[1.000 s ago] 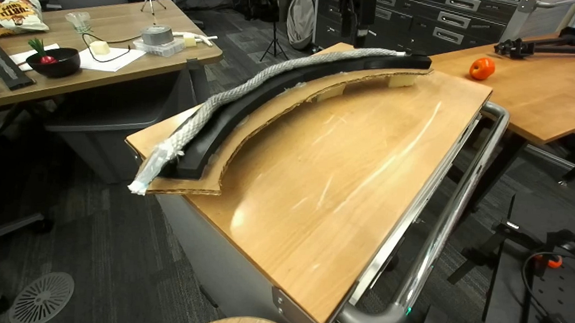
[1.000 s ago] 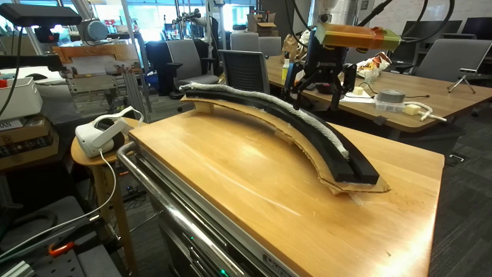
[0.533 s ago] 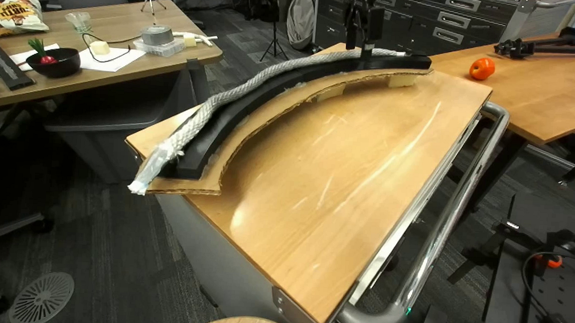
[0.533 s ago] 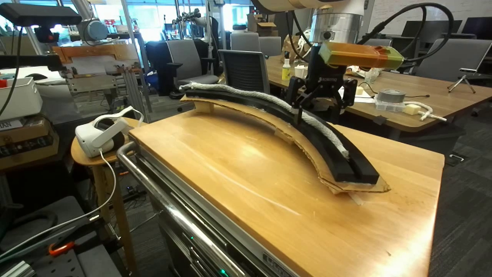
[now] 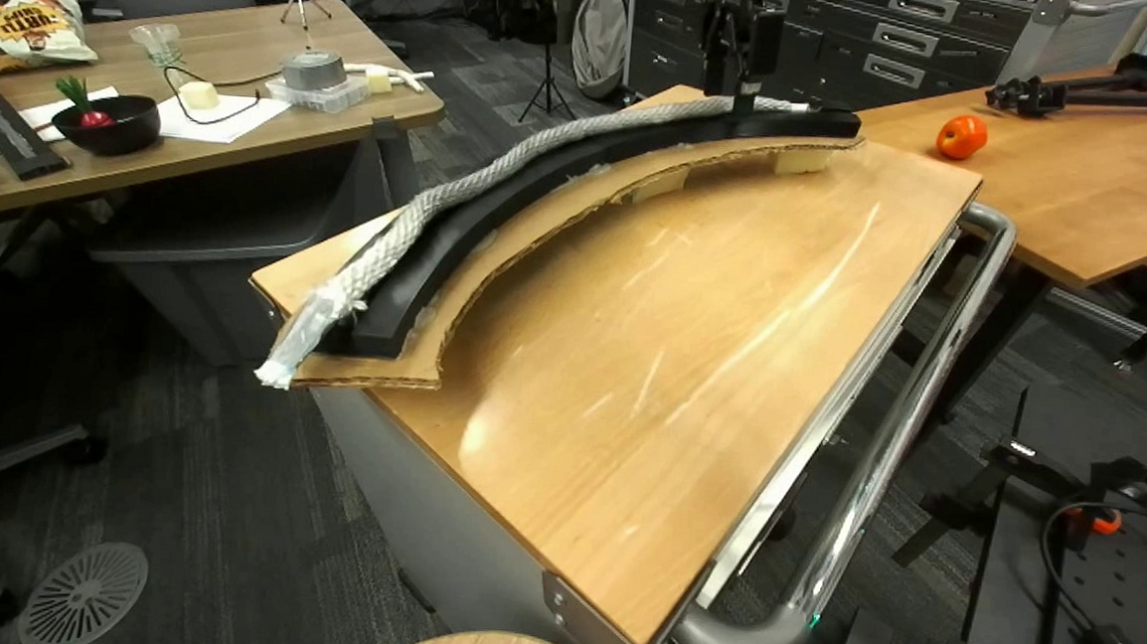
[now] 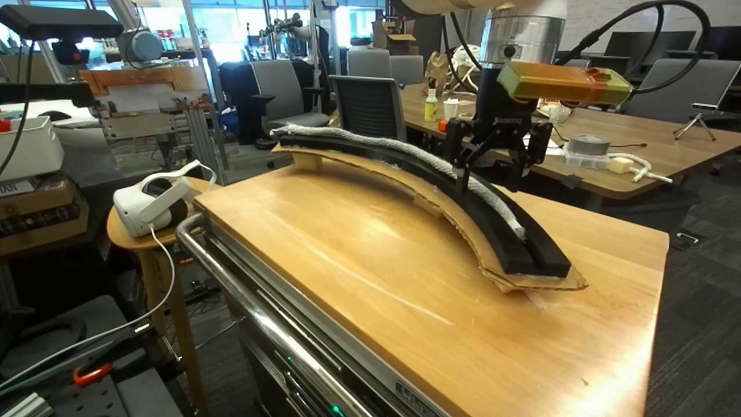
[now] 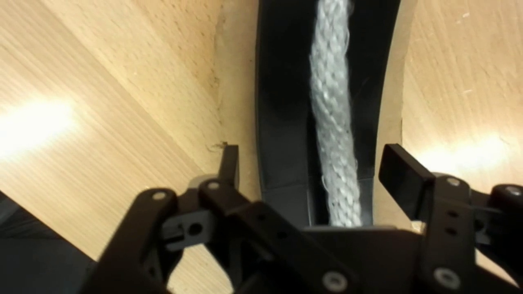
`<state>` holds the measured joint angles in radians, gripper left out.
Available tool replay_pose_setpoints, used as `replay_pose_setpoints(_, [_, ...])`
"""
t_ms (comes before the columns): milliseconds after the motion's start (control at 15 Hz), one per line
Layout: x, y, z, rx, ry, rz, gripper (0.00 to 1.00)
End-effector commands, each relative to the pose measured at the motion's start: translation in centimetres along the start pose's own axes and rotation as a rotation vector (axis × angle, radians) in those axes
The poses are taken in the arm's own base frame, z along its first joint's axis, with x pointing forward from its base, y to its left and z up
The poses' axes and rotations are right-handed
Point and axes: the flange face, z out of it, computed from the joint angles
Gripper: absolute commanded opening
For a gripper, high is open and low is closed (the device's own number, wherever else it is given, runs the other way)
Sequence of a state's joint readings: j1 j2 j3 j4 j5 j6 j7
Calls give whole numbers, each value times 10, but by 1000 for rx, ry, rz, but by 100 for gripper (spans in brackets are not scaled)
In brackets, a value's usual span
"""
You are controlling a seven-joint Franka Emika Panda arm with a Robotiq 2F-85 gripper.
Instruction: Lay the rope on the black board
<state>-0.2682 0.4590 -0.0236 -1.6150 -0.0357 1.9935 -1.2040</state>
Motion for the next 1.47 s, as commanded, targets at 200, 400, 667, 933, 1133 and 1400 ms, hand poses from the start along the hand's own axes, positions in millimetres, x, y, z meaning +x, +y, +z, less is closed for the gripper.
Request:
replay_pose_setpoints(200, [-6, -3, -8, -10, 14, -19, 43])
replay_pose_setpoints(400, [-10, -4, -12, -13, -2, -6, 22])
replay_pose_setpoints(667, [-16, -6, -15, -15, -23, 12, 14])
replay_pose_setpoints(933, [-24, -8, -18, -18, -59, 31, 9])
replay_pose_setpoints(1133, [-31, -12, -17, -16, -79, 47, 11])
replay_pose_setpoints(1400, [-37, -19, -15, -3, -96, 68, 11])
